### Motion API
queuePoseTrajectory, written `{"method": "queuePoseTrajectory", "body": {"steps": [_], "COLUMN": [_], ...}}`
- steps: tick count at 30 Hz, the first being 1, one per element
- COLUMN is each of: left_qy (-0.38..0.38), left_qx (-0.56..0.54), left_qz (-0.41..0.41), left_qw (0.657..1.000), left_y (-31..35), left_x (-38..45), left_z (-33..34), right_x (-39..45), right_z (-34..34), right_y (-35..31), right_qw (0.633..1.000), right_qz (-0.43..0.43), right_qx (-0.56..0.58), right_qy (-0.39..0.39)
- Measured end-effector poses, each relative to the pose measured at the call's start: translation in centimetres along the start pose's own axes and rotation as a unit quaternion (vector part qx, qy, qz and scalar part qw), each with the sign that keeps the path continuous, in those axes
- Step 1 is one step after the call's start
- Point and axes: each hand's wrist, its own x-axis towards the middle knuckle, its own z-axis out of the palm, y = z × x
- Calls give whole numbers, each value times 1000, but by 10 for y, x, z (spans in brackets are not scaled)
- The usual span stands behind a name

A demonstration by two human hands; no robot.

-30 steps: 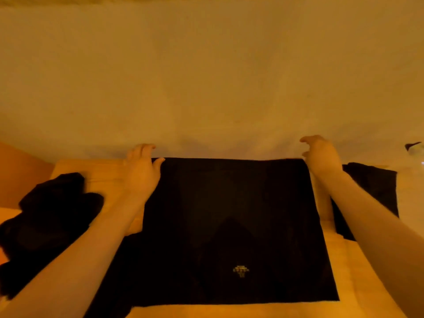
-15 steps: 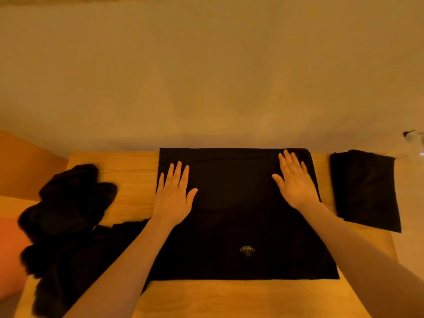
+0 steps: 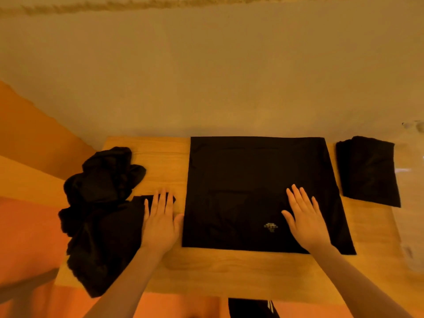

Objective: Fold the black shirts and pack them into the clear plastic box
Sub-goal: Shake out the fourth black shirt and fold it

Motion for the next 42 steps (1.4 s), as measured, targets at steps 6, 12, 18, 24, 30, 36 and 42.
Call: {"method": "queuePoseTrajectory", "body": {"steps": [6,12,18,24,30,36,42], "left_qy": [51,-30,-1,-12,-30,-6,-9], "left_qx": [6,35,8,37,48,43,53], "left_qz": [173,161,180,238,249,236,310], "left_qw": [983,986,984,971,967,971,949], "left_y": [52,46,51,60,37,34,11], "left_x": [-28,-58,-82,-98,-140,-142,-132], "left_z": [-3,25,27,37,53,50,46], "right_x": [-23,-71,-107,-130,-168,-176,-184], "right_z": [-9,18,24,27,40,40,44], "right_y": [9,57,59,58,61,58,71], "right_qw": [998,996,996,999,1000,996,994], "right_qz": [32,89,66,40,-13,-74,-96], "right_qx": [29,26,52,16,-22,-32,-50], "right_qy": [35,4,25,17,9,-33,1]}}
